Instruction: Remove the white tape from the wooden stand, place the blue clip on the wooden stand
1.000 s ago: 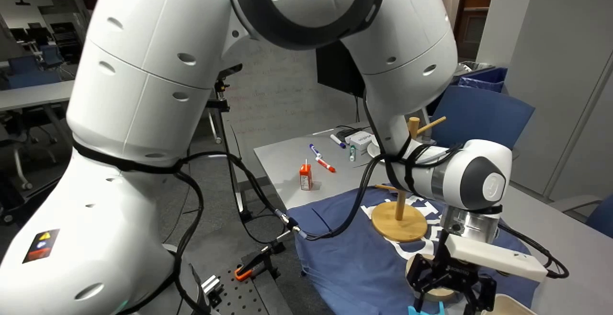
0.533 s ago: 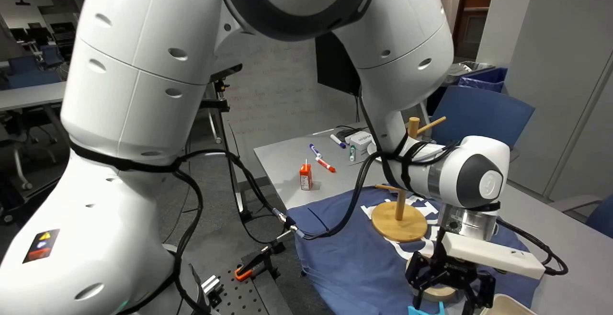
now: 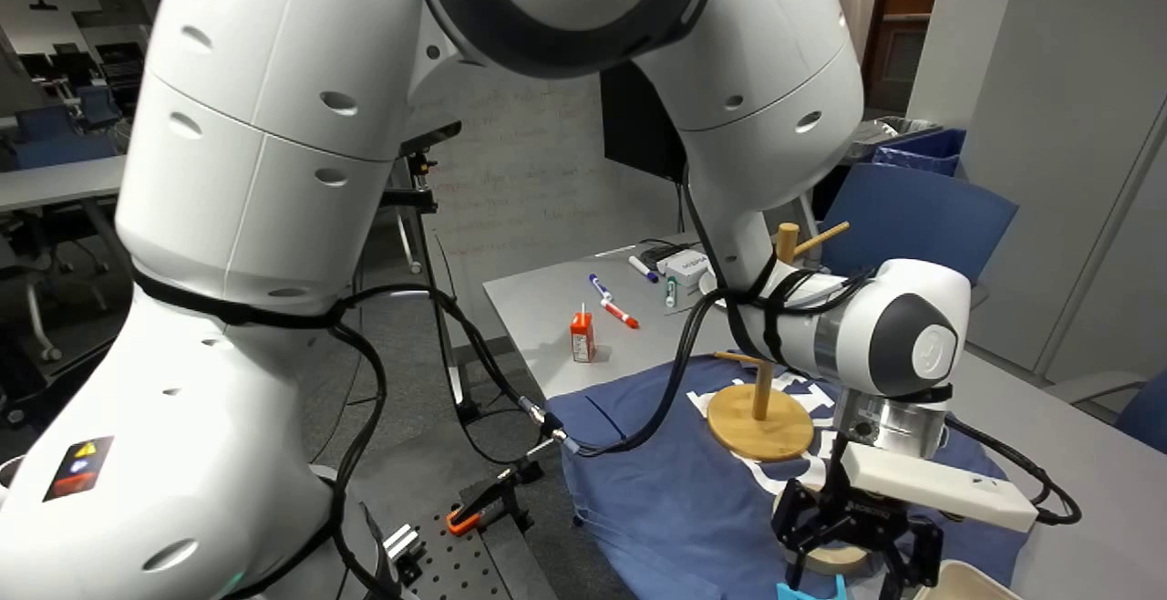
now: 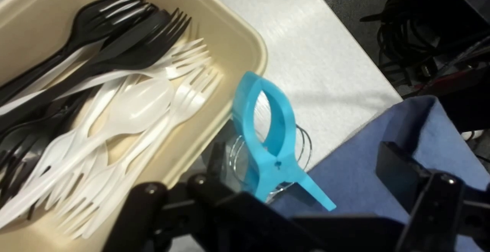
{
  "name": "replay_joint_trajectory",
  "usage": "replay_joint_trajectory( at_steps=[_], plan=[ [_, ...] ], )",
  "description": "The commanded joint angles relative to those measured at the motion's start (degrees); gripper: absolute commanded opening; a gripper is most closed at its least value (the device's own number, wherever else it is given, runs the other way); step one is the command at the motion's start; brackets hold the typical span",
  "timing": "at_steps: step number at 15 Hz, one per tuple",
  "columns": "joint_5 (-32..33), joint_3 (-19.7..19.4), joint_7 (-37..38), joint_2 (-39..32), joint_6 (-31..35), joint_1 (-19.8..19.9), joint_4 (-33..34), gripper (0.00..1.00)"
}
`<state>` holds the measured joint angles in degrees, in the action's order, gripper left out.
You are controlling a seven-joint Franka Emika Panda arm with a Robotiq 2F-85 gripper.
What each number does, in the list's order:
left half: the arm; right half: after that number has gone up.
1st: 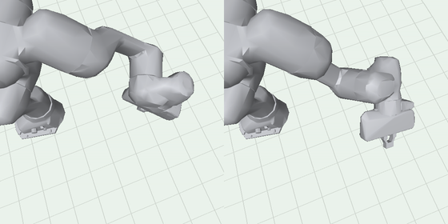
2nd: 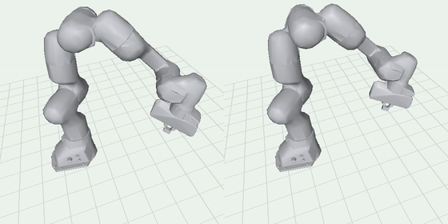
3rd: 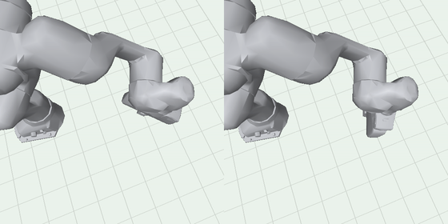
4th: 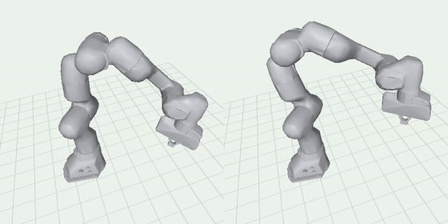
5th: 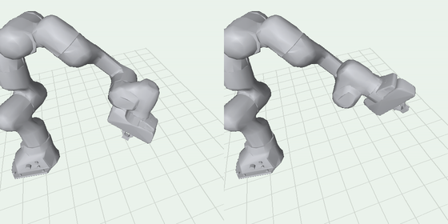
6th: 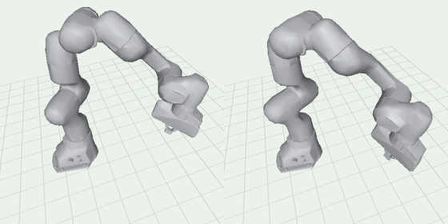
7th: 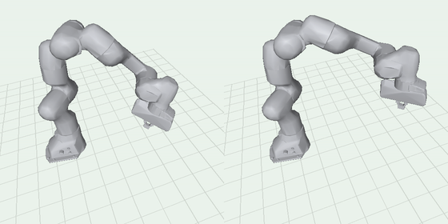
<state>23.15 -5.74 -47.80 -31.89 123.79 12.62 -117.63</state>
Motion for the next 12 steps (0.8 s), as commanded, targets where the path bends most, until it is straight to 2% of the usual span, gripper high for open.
replay_joint_trajectory(
  at_steps=[1, 4, 9, 12],
  plan=[
    [1.13, 0.14, -0.28, 0.43, 0.92, -0.54, -0.09, 1.00],
    [4.71, -0.25, -0.69, 0.62, 4.87, -1.40, -1.34, 1.00],
    [10.79, -1.19, -0.62, -0.38, 15.76, -1.46, -4.10, 1.00],
    [12.09, -1.64, -0.48, -0.07, 18.00, -1.24, -6.17, 1.00]
  ],
)
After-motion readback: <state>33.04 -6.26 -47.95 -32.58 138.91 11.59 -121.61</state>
